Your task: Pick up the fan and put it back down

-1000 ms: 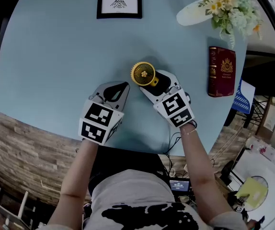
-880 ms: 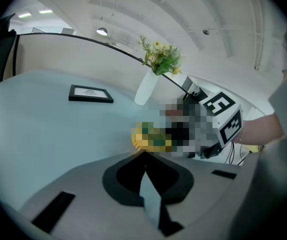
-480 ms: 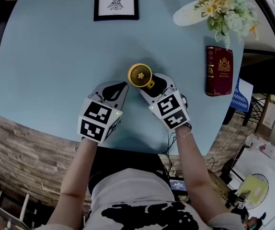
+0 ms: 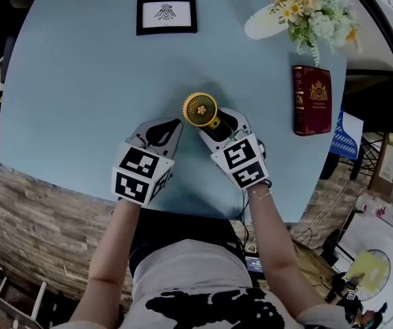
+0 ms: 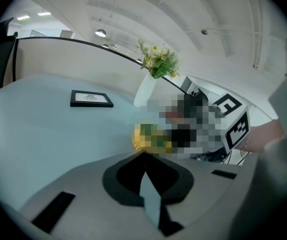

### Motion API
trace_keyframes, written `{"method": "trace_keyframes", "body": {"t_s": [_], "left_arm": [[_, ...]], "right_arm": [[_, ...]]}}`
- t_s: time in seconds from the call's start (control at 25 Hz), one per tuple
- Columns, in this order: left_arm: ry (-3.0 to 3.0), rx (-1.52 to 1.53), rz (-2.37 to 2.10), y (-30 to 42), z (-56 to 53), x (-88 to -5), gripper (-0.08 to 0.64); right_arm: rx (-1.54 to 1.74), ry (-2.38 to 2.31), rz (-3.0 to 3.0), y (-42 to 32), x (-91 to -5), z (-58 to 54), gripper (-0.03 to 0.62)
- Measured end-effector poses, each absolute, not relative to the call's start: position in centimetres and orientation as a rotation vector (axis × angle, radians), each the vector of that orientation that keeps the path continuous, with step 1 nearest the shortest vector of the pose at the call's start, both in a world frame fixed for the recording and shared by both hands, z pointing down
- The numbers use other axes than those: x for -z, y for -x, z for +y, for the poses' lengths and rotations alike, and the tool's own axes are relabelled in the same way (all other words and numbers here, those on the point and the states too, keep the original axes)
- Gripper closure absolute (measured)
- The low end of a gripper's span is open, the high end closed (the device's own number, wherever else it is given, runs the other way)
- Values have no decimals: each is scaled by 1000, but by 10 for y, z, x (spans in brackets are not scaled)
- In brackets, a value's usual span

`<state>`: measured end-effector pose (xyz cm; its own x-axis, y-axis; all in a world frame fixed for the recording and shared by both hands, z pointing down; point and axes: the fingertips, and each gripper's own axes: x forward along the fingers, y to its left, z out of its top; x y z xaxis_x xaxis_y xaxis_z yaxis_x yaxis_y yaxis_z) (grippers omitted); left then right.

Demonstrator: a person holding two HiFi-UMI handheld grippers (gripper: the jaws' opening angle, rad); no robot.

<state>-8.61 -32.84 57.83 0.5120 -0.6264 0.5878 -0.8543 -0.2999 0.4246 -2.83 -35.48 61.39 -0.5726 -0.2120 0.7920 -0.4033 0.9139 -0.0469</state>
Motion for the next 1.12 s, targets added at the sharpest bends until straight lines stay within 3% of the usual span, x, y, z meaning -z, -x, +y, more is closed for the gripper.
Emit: {"method": "trace_keyframes", "body": {"t_s": [1.12], "left_arm": [[-2296,-381,-1272,76,-320,-462,549]], "right_arm": [[-156,-804,-2554,26,-450,-351,357]]}}
